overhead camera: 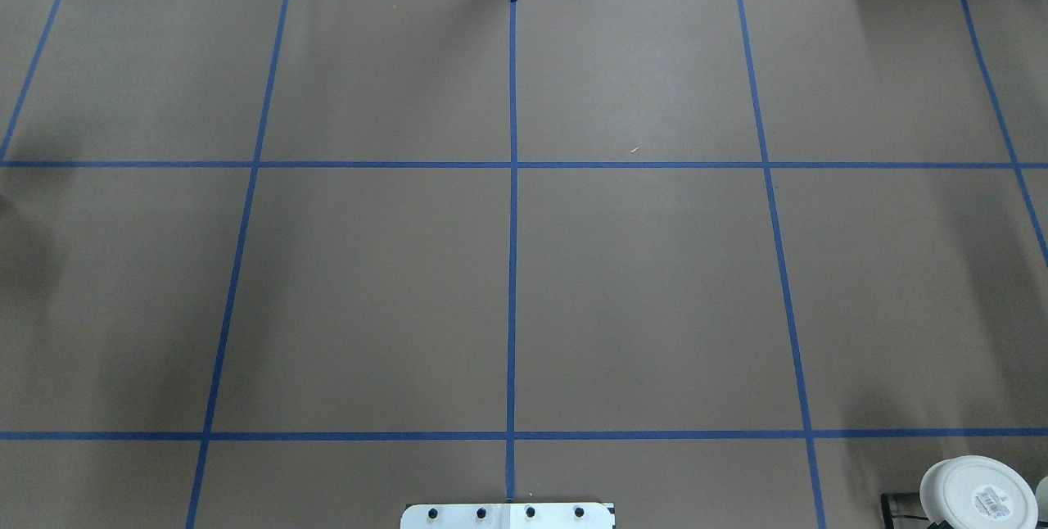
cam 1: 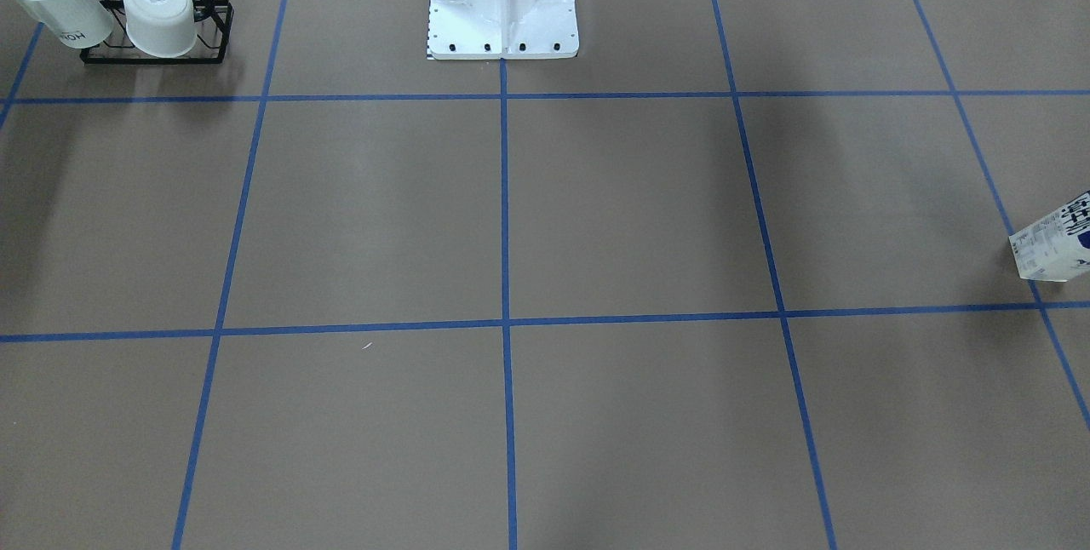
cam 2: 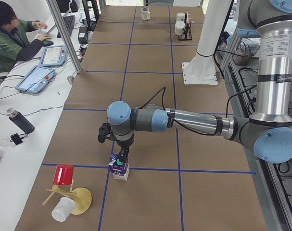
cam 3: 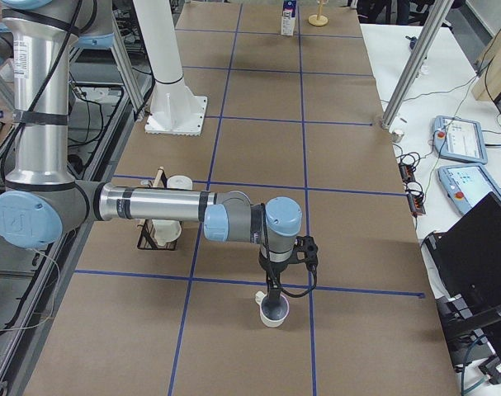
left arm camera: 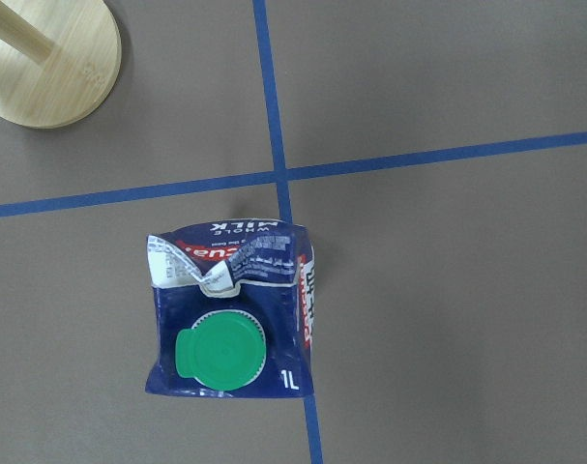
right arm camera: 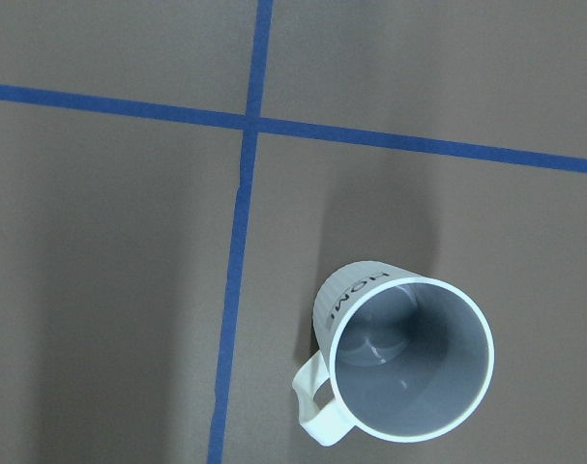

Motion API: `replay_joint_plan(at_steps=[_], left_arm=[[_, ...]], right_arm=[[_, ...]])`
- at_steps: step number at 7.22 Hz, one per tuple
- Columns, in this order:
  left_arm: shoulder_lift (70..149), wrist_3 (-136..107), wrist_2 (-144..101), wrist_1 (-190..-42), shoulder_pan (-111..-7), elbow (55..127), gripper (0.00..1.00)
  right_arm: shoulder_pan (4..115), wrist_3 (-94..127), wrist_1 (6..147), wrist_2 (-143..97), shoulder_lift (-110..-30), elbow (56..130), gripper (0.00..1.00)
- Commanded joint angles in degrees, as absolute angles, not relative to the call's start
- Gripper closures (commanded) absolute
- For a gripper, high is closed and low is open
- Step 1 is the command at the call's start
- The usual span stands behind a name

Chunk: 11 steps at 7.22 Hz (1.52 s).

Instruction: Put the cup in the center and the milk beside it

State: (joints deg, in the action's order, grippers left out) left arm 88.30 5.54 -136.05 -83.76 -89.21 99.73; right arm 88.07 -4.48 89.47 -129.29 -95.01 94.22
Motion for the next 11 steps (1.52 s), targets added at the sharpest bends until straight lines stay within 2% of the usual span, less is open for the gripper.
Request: replay_joint_plan(at_steps=[1,6,9,11], left_arm=[[88.16,5.36,-135.97,-83.67,-89.21,99.76,0.02],[89.11,5.45,-127.81,-84.54,-89.12,104.94,0.02],[89.21,5.19,-128.41,-95.75,-89.03,103.72,0.02],[92.36,5.01,-128.49,-104.49,-88.95,99.69,0.02]], right_arm=[[88.07,-4.48,89.47,-129.29,-95.01,94.22,0.00],[88.07,-4.48,87.99,-129.29,-95.01,94.31,0.00],[88.07,-4.22,80.09,-129.64,-95.01,94.22,0.00],[88.07,-4.22,79.63,-129.72,-94.83,95.01,0.00]])
